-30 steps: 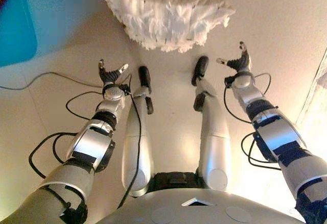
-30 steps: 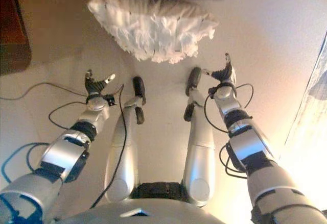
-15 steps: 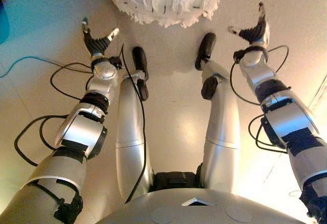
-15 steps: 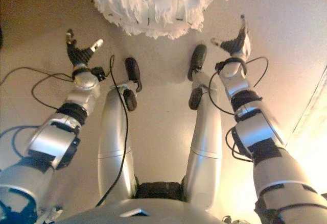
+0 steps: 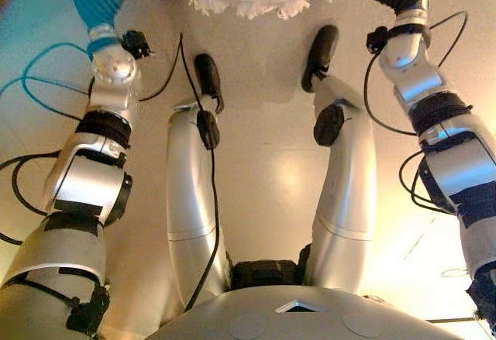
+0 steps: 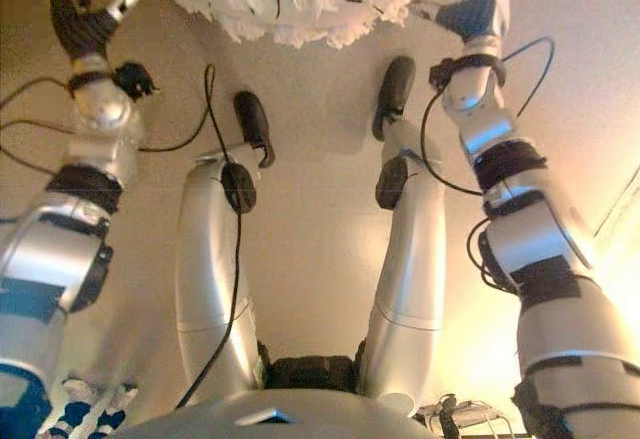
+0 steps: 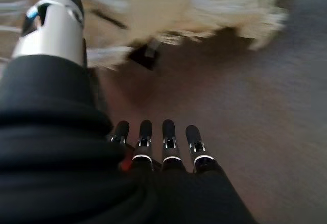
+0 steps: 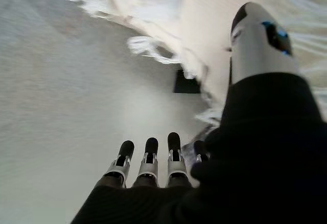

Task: Pick up the cushion and take it to the sofa

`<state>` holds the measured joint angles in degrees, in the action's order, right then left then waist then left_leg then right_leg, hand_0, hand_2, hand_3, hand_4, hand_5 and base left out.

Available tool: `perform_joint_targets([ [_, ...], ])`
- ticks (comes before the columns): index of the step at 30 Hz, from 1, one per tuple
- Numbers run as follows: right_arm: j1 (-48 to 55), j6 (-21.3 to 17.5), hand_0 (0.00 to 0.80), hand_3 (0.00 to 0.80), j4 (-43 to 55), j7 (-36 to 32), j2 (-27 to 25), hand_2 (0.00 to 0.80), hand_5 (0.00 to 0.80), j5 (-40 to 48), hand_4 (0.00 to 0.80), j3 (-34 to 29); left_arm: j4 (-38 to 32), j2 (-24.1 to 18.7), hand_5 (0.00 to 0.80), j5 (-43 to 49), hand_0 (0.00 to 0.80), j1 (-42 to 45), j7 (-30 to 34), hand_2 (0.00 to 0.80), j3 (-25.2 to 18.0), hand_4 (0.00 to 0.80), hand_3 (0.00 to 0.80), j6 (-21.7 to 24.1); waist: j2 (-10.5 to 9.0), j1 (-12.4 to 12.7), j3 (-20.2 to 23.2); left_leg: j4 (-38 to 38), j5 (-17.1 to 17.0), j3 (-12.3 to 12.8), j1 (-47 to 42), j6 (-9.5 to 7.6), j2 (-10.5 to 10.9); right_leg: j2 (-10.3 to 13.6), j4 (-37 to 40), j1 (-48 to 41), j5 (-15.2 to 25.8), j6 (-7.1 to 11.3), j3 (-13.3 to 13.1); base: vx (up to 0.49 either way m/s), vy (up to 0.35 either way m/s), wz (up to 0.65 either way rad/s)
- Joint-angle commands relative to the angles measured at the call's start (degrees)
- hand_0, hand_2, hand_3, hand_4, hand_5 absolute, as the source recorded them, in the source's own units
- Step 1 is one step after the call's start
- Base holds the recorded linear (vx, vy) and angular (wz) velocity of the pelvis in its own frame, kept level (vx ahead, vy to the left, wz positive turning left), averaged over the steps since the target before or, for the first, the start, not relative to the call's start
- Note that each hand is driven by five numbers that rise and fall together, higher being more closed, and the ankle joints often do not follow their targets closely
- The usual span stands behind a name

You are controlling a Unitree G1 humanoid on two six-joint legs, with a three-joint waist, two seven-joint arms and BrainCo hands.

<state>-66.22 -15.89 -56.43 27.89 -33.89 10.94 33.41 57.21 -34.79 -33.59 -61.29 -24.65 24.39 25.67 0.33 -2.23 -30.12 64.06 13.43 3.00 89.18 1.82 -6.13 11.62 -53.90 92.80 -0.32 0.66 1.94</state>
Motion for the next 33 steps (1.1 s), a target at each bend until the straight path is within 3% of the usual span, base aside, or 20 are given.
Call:
perform_joint_targets([
  [1,1.7,-4.6,0.0,0.0,2.7,-4.9,-4.7,0.0,0.0,3.3,0.0,0.7,-0.9,-1.6,0.0,-2.6,0.0,-1.5,3.9,0.0,-0.2,0.0,0.0,0.9,2.63,-0.9,0.3,-5.0,-2.2,3.0,0.8,-0.2,0.5,-0.2,-3.5,-2.9,-5.7,1.19,0.2,0.017,-0.012,-0.1],
  [4,0.3,-3.9,0.0,0.0,3.9,-8.8,-4.9,0.0,0.0,6.7,0.0,2.0,-1.7,-1.7,0.0,-4.5,0.0,-3.7,6.9,0.0,1.5,0.0,0.0,-1.5,2.4,-1.2,0.3,-5.8,-2.3,3.4,0.8,-0.33,0.5,0.2,-2.7,-2.9,-5.5,1.26,0.3,0.007,-0.013,-0.04],
  [7,-1.5,-3.9,0.0,0.0,3.0,-15.1,-3.7,0.0,0.0,11.3,0.0,2.8,-1.0,-1.2,0.0,-11.2,0.0,-5.2,15.7,0.0,2.8,0.0,0.0,-3.1,2.69,-1.2,0.3,-6.0,-2.5,3.4,0.8,-0.29,0.4,0.2,-2.4,-2.8,-5.4,1.18,0.2,0.018,-0.002,0.01],
  [11,-2.4,-4.2,0.0,0.0,3.7,-18.8,-2.6,0.0,0.0,14.2,0.0,3.3,-1.4,-0.7,0.0,-15.1,0.0,-5.6,22.7,0.0,4.9,0.0,0.0,-4.3,3.16,-1.1,0.3,-5.4,-1.4,2.6,0.7,0.49,0.5,-0.4,-3.4,-2.9,-6.5,1.69,-0.1,0.027,0.001,0.01],
  [12,-2.9,8.0,0.0,0.0,4.2,-20.7,-2.2,0.0,0.0,26.3,0.0,3.5,-1.6,-0.5,0.0,-16.1,0.0,-5.9,24.1,0.0,5.5,0.0,0.0,-5.1,3.16,-1.1,0.3,-5.4,-1.3,2.6,0.7,0.56,0.5,-0.5,-3.3,-2.9,-6.5,1.72,-0.1,0.0,0.0,0.0],
  [15,-1.7,3.8,0.0,0.0,0.3,-27.2,-0.5,0.0,0.0,26.4,0.0,0.2,-1.9,0.5,0.0,-20.3,0.0,-6.5,27.1,0.0,6.1,0.0,0.0,-7.8,3.01,-1.3,0.3,-6.6,-1.5,2.7,0.8,0.45,0.6,-0.9,-2.4,-2.9,-6.4,1.68,-0.4,0.0,0.0,0.0],
  [21,-3.4,3.7,0.0,0.0,2.9,-35.3,0.8,0.0,0.0,34.6,0.0,0.5,-3.3,2.2,0.0,-29.1,0.0,-8.9,39.9,0.0,7.5,0.0,0.0,-13.2,2.63,-1.9,0.3,-8.5,-1.7,2.8,0.8,0.59,0.8,-1.4,-0.5,-2.9,-6.1,1.97,-0.8,-0.006,-0.011,-0.06],
  [22,-4.4,-5.4,0.0,0.0,5.0,-31.2,0.2,0.0,0.0,20.7,0.0,2.8,-4.0,2.6,0.0,-30.7,0.0,-9.2,42.4,0.0,8.4,0.0,0.0,-14.0,2.49,-1.9,0.3,-9.0,-1.7,2.7,0.8,0.58,1.1,-1.4,0.1,-2.9,-5.9,2.22,-0.8,-0.012,-0.018,-0.07],
  [23,-5.3,-17.5,0.0,0.0,7.8,-39.8,-0.5,0.0,0.0,27.0,0.0,4.8,-4.6,2.9,0.0,-31.7,0.0,-9.4,44.2,0.0,9.1,0.0,0.0,-14.3,2.46,-2.0,0.3,-9.4,-1.7,2.6,0.8,0.54,1.4,-1.4,0.4,-2.9,-5.7,2.51,-0.9,-0.011,-0.032,-0.02],
  [24,-6.7,-1.6,0.0,0.0,14.4,-26.8,-0.6,0.0,0.0,16.3,0.0,6.1,-6.9,3.2,0.0,-31.7,0.0,-9.7,45.0,0.0,9.7,0.0,0.0,-15.8,2.57,-2.0,0.3,-9.6,-1.4,2.5,0.8,0.6,1.8,-1.5,0.6,-2.9,-5.9,2.84,-0.9,-0.014,-0.036,0.02],
  [25,-8.0,-14.8,0.0,0.0,14.9,-34.8,-1.0,0.0,0.0,26.4,0.0,7.5,-8.6,3.7,0.0,-31.0,0.0,-10.0,45.1,0.0,10.0,0.0,0.0,-16.5,2.48,-2.0,0.3,-10.2,-1.6,2.6,0.8,0.55,2.0,-1.5,1.3,-2.9,-5.6,2.78,-1.0,-0.018,-0.035,0.05],
  [27,-9.0,-13.3,0.0,0.0,17.6,-34.7,-0.3,0.0,0.0,25.6,0.0,7.9,-10.3,4.6,0.8,-31.1,0.8,-10.3,45.2,0.8,11.2,0.8,0.8,-15.4,2.66,-2.0,0.3,-11.5,-1.9,2.5,0.8,0.57,2.6,-1.4,2.5,-2.9,-5.4,3.08,-1.1,-0.023,-0.022,0.04],
  [28,-9.5,-12.1,0.204,0.204,19.0,-35.8,0.2,0.204,0.204,26.9,0.204,7.8,-11.6,5.1,0.8,-31.4,0.8,-10.2,45.8,0.8,10.9,0.8,0.8,-15.2,2.75,-2.0,0.3,-12.0,-2.0,2.5,0.8,0.57,2.7,-1.5,3.0,-2.9,-5.3,3.14,-1.1,-0.017,-0.016,0.04],
  [29,-9.1,-0.6,0.483,0.483,18.8,-43.1,1.2,0.483,0.483,38.5,0.483,6.6,-12.3,5.7,0.8,-31.0,0.8,-10.3,46.3,0.8,10.3,0.8,0.8,-14.9,2.87,-1.9,0.3,-12.6,-2.2,2.4,0.8,0.52,2.8,-1.6,3.4,-2.9,-5.3,3.0,-1.0,-0.019,-0.017,0.04],
  [30,-8.8,-1.9,0.8,0.8,18.2,-44.7,1.6,0.8,0.8,38.5,0.8,6.4,-12.4,6.2,0.8,-31.4,0.8,-10.2,47.2,0.8,10.2,0.8,0.8,-13.7,2.87,-1.9,0.3,-13.0,-2.3,2.4,0.8,0.59,2.9,-1.6,4.0,-2.9,-5.2,3.03,-1.0,0.0,0.0,0.0],
  [33,-6.7,-3.9,0.8,0.8,19.9,-46.7,0.3,0.8,0.8,39.8,0.8,5.8,-14.0,5.9,0.8,-33.7,0.8,-9.3,48.7,0.8,9.4,0.8,0.8,-12.5,2.49,-2.2,0.3,-14.6,-3.5,2.5,0.8,0.7,3.2,-1.5,5.5,-3.0,-4.3,3.19,-1.0,-0.043,-0.02,0.01],
])
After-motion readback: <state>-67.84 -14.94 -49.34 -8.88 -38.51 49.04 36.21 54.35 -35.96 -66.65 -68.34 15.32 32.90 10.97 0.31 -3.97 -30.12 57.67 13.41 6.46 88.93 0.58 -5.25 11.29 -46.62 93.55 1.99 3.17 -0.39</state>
